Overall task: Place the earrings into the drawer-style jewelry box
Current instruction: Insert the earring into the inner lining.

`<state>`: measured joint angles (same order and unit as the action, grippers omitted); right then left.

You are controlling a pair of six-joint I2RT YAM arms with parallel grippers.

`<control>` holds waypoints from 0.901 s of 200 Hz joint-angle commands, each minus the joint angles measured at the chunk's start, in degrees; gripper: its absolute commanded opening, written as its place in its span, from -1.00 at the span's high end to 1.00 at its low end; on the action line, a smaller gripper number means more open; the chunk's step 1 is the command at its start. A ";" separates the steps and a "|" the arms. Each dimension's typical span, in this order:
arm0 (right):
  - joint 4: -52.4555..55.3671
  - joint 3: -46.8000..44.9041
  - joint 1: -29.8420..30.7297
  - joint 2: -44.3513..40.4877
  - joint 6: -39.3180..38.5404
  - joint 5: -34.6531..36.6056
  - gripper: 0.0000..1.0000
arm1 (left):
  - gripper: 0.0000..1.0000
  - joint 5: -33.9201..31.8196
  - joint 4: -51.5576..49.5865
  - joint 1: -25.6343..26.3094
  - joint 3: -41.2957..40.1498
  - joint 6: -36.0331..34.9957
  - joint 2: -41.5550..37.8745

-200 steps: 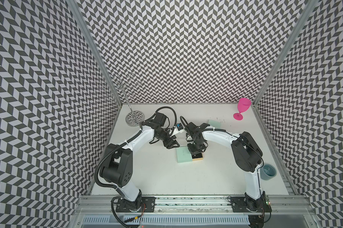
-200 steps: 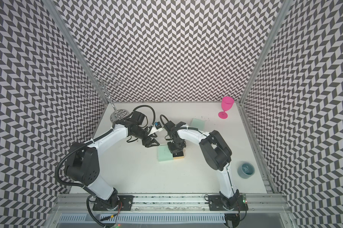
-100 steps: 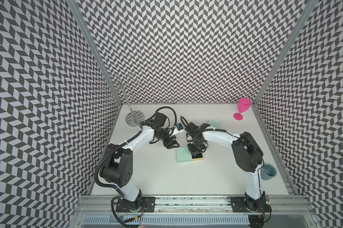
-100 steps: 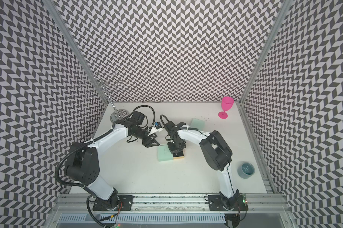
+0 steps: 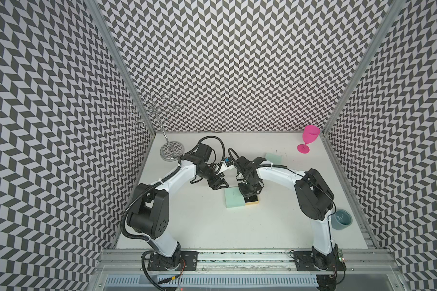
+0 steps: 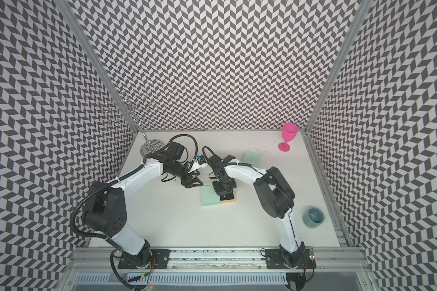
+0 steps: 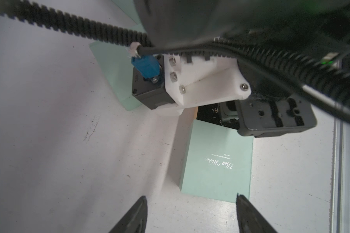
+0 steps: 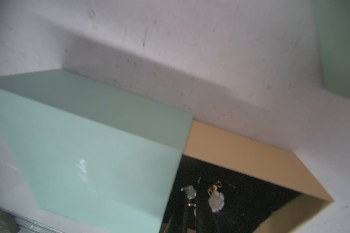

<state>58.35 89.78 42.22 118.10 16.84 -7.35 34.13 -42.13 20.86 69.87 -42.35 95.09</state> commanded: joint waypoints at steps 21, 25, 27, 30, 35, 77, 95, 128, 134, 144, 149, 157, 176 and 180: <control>3.96 3.30 0.28 -2.23 1.19 3.66 0.77 | -0.41 1.27 -0.54 -0.04 0.64 -1.51 -2.51; 3.97 3.23 0.32 -2.50 1.19 3.66 0.77 | -0.41 1.26 -0.58 -0.03 0.65 -1.52 -2.48; 3.97 3.22 0.32 -2.63 1.23 3.73 0.77 | -0.41 1.26 -0.58 -0.03 0.63 -1.49 -2.46; 3.90 3.09 0.32 -2.86 1.26 3.74 0.77 | -0.41 1.32 -0.59 -0.04 0.58 -1.51 -2.56; 3.95 2.80 0.32 -3.16 1.26 3.60 0.77 | -0.41 1.36 -0.59 -0.02 0.55 -1.60 -2.57; 2.92 -0.45 0.32 -4.19 1.18 2.70 0.77 | -0.41 1.27 -0.63 0.32 0.30 -1.51 -2.88; 2.14 -1.96 0.32 -4.88 2.00 1.99 0.77 | -0.41 1.20 -0.73 0.48 0.30 -1.51 -2.90; -0.27 -4.08 0.32 -6.02 2.41 -0.34 0.77 | -0.41 1.20 -0.72 0.51 0.19 -1.46 -2.73; -0.46 -4.08 0.32 -5.89 2.25 -0.08 0.77 | -0.41 1.17 -0.76 0.54 0.18 -1.51 -2.76; -0.65 -3.85 0.32 -5.55 2.10 0.21 0.78 | -0.41 1.12 -0.67 0.67 0.18 -1.42 -2.72; -0.69 -3.66 0.32 -5.36 1.99 0.28 0.78 | -0.41 1.02 -0.67 0.59 0.31 -1.42 -2.72; -0.93 -3.56 0.32 -4.96 1.97 0.16 0.79 | -0.41 0.98 -0.67 0.76 0.22 -1.44 -2.72; -1.00 -3.31 0.32 -3.56 1.57 0.00 0.79 | -0.41 0.77 -0.67 0.76 0.03 -1.42 -2.89; -0.96 -3.29 0.35 -3.38 1.50 0.06 0.80 | -0.41 0.74 -0.67 0.76 -0.02 -1.47 -2.81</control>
<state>58.61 86.08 42.24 114.37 18.48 -7.05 34.13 -42.15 21.12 69.87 -42.61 94.08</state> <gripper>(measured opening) 0.104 0.706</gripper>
